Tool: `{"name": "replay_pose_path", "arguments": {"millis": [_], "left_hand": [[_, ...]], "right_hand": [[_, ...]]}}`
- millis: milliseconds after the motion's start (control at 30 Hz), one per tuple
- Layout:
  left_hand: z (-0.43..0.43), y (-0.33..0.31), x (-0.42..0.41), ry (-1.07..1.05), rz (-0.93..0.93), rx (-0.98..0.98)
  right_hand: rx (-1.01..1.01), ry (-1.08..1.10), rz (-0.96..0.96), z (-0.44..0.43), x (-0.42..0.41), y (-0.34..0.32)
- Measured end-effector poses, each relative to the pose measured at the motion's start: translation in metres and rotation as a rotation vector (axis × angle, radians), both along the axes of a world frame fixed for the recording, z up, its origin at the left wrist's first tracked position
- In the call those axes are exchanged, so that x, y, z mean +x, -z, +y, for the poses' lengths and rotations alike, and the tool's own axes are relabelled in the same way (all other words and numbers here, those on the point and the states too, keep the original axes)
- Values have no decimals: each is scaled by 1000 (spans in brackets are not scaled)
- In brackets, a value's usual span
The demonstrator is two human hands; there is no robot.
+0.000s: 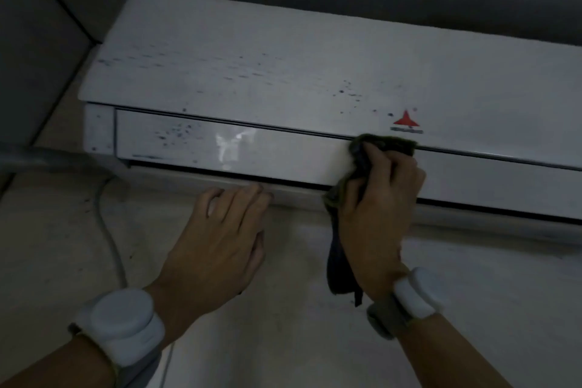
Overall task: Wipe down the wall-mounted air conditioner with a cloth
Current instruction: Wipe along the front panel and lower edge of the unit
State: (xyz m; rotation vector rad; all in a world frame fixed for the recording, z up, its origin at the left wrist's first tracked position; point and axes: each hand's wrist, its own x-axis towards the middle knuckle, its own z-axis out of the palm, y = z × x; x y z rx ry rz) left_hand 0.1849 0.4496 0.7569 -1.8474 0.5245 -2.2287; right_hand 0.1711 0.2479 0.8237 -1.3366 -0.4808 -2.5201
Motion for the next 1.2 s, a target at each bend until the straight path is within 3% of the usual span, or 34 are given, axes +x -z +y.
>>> {"name": "replay_pose_path", "arguments": {"millis": [233, 433, 800, 1067, 1200], "left_hand": [[64, 12, -10, -81, -27, -61], [87, 15, -18, -112, 79, -204], [64, 7, -14, -96, 161, -288], [77, 10, -20, -118, 141, -271], [94, 16, -24, -112, 112, -278]], "right_hand": [[-342, 2, 83, 132, 14, -2], [-467, 132, 112, 129, 12, -8], [-122, 7, 72, 5, 0, 15], [47, -165, 18, 53, 12, 8], [-71, -226, 67, 107, 16, 6]]}}
